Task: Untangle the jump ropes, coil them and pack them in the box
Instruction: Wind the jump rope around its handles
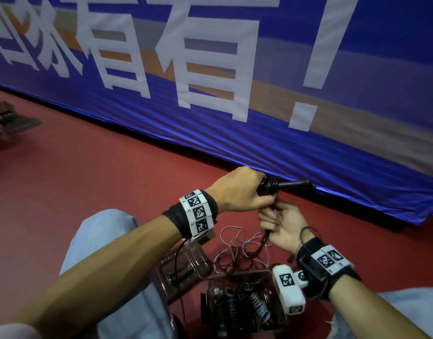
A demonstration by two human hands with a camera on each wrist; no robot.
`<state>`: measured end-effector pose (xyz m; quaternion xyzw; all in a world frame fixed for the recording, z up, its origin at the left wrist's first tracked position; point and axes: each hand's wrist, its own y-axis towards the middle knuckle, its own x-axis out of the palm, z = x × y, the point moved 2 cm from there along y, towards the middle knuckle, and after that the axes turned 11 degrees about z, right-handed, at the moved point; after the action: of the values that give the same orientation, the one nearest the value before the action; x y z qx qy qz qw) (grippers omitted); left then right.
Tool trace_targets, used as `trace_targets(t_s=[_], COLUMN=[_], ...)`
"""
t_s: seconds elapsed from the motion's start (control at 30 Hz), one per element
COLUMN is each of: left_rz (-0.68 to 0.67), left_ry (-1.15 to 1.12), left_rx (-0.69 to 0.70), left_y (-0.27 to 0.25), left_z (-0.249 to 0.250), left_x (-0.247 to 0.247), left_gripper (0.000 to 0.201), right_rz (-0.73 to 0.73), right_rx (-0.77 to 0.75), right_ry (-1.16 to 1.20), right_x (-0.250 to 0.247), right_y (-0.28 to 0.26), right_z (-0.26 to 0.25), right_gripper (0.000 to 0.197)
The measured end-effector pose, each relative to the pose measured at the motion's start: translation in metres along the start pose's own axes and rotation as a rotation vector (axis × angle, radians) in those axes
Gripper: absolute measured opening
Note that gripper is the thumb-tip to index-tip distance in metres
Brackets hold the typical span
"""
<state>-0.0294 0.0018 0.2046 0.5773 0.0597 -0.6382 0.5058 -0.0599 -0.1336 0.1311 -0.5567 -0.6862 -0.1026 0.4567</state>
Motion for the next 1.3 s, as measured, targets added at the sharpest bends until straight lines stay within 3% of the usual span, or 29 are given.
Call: trace_targets(t_s=[0.17, 0.33, 0.4, 0.53, 0.67, 0.77, 0.97, 1.03, 1.17, 1.3], left_rz=[-0.088, -0.251, -0.344, -0.445, -0.421, -0.414, -0.421, -0.449, -0.493, -0.476], left_ry=[0.064, 0.206, 0.226, 0.238, 0.281, 0.324, 0.343, 0.348, 0.419, 0.47], left_rx=[-0.171, -0.259, -0.285, -0.331, -0.295, -0.278, -0.284, -0.245, -0.043, 0.085], left_y=[0.005, 0.006, 0.004, 0.005, 0.0, -0.01, -0.018, -0.019, -0.018, -0.016], left_z=[-0.012, -0.034, -0.038, -0.044, -0.038, -0.03, -0.033, -0.034, -0.029, -0.026], left_x=[0.006, 0.027, 0.035, 0.038, 0.041, 0.054, 0.055, 0.054, 0.051, 0.047], left_gripper=[0.038, 0.039, 0.037, 0.038, 0.027, 0.031, 0.03, 0.033, 0.068, 0.069], right_rz=[0.397, 0.626, 0.649, 0.589, 0.421, 0.343, 0.218, 0.176, 0.133, 0.162], right_rx=[-0.225, -0.476, -0.452, -0.446, -0.495, -0.556, -0.662, -0.694, -0.713, -0.816], right_ry=[-0.16, -0.957, -1.069, -1.205, -1.511, -1.719, -1.784, -1.885, -2.037, -2.05], right_x=[0.006, -0.008, -0.01, -0.016, -0.01, -0.011, -0.01, -0.01, -0.012, -0.009], right_y=[0.024, 0.027, 0.028, 0.028, 0.015, 0.005, -0.009, -0.013, -0.015, -0.015], right_z=[0.014, 0.023, 0.023, 0.013, 0.006, 0.008, 0.003, -0.003, -0.011, -0.023], right_gripper=[0.037, 0.042, 0.041, 0.028, 0.033, 0.026, 0.026, 0.022, 0.023, 0.024])
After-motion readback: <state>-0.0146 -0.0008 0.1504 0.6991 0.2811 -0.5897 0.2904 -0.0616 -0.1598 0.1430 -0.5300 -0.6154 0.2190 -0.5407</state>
